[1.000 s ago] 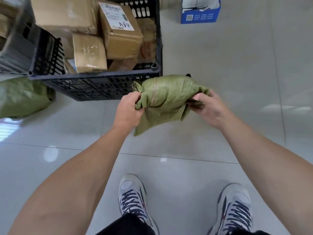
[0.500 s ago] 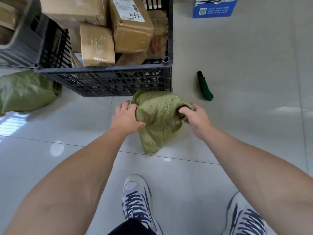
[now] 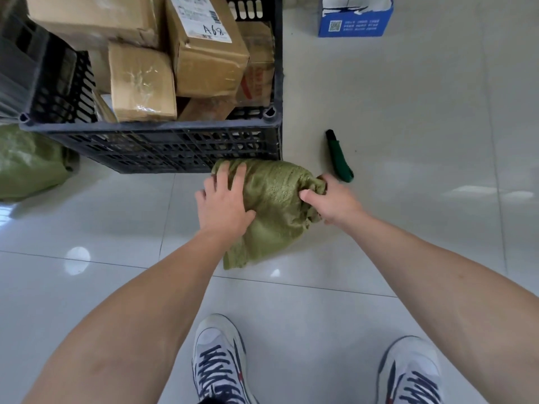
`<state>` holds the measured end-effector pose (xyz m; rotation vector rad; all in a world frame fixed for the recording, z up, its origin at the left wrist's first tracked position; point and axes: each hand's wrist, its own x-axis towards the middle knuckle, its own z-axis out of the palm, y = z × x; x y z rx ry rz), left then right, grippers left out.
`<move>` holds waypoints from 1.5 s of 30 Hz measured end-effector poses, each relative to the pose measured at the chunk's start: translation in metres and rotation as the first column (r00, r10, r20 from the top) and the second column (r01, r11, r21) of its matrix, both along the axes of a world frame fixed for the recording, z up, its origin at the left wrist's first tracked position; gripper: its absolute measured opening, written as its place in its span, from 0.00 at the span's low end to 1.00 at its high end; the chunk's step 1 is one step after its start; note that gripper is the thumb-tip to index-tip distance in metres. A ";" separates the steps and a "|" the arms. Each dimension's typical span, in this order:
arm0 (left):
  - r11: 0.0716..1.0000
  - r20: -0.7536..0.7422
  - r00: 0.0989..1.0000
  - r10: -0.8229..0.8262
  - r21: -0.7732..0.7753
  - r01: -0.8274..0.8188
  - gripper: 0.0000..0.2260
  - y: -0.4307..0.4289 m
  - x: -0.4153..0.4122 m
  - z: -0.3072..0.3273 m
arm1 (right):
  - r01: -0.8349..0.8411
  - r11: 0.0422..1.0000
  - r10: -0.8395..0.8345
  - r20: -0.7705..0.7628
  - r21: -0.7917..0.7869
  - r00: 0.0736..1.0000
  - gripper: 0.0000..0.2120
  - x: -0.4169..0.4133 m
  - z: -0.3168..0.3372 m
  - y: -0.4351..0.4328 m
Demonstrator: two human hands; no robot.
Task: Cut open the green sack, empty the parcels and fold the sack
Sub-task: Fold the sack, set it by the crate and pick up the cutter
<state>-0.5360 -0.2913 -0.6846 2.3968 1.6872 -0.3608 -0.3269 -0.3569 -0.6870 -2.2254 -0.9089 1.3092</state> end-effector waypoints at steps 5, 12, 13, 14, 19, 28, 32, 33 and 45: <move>0.878 0.044 0.878 -0.477 0.067 0.474 0.14 -0.025 0.005 0.007 | 0.287 0.958 -0.273 -0.233 0.027 0.933 0.07 -0.004 -0.007 0.005; 0.634 0.104 0.777 0.621 -0.649 -0.420 0.19 -0.012 0.009 -0.001 | 0.390 0.916 -0.358 -0.248 0.093 0.900 0.08 -0.006 -0.021 0.007; 0.422 0.104 0.560 0.822 -0.771 -0.477 0.24 -0.009 0.006 0.000 | 0.394 0.914 -0.363 -0.238 0.098 0.901 0.08 -0.006 -0.019 0.007; 0.222 0.077 0.325 0.943 -0.871 -0.438 0.30 -0.006 0.003 0.000 | 0.378 0.920 -0.351 -0.213 0.106 0.912 0.08 -0.006 -0.015 0.008; -0.059 -0.027 -0.274 0.961 -0.992 -0.109 0.52 0.005 0.005 0.000 | 0.250 0.957 -0.229 -0.148 0.146 0.962 0.05 -0.016 -0.005 0.007; 0.111 0.181 -0.403 0.897 -0.975 -0.190 0.24 0.015 0.016 0.001 | 0.287 0.948 -0.247 -0.250 0.140 0.936 0.02 -0.005 0.002 0.006; 0.149 0.197 -0.469 0.861 -0.979 -0.137 0.16 0.007 0.011 -0.007 | 0.339 0.927 -0.284 -0.288 0.163 0.915 0.03 -0.005 -0.003 0.009; 0.149 0.199 -0.463 0.864 -0.979 -0.142 0.16 0.006 0.011 -0.008 | 0.341 0.927 -0.289 -0.283 0.157 0.915 0.05 -0.005 -0.008 0.009; 0.694 0.645 0.361 0.673 -0.384 -0.609 0.45 0.018 0.002 -0.009 | 0.097 0.995 -0.097 0.039 -0.015 0.995 0.31 -0.010 -0.009 0.028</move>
